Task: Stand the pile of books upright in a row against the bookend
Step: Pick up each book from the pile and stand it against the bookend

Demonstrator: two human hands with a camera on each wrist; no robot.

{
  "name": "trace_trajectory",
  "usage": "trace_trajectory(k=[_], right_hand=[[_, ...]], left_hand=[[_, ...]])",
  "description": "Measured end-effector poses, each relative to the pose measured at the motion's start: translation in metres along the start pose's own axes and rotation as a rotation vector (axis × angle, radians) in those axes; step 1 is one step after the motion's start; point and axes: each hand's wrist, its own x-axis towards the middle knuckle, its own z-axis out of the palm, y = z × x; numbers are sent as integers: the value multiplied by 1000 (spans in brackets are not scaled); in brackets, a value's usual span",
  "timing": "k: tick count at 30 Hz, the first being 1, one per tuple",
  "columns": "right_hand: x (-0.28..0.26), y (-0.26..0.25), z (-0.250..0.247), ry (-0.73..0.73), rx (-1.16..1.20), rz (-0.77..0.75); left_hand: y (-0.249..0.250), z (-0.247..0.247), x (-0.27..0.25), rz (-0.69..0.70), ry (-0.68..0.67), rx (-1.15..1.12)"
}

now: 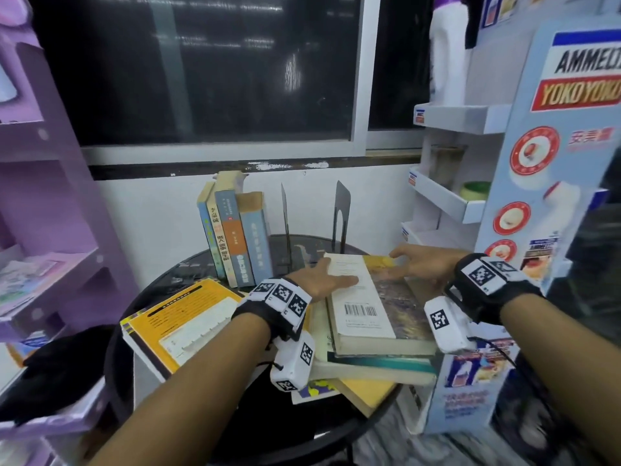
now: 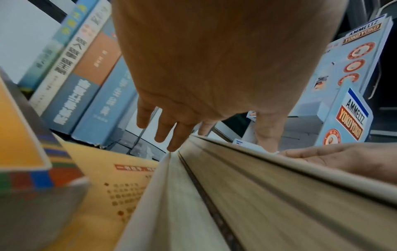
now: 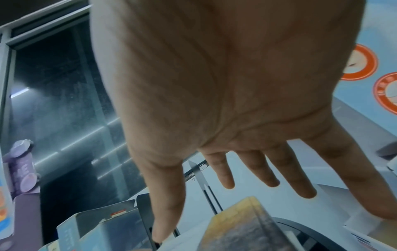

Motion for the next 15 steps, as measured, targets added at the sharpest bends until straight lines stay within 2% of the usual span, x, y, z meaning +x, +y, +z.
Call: trace_trajectory(k=[6,11,15], right_hand=[[2,9,9,-64,58,42],[8,8,10,-81,-24,32],[8,7,9,-86,4,20]], left_hand=[[-3,5,6,-20,-24,119],[-3,4,3,-4,-64,104],[-3,1,4,8,-78,84]])
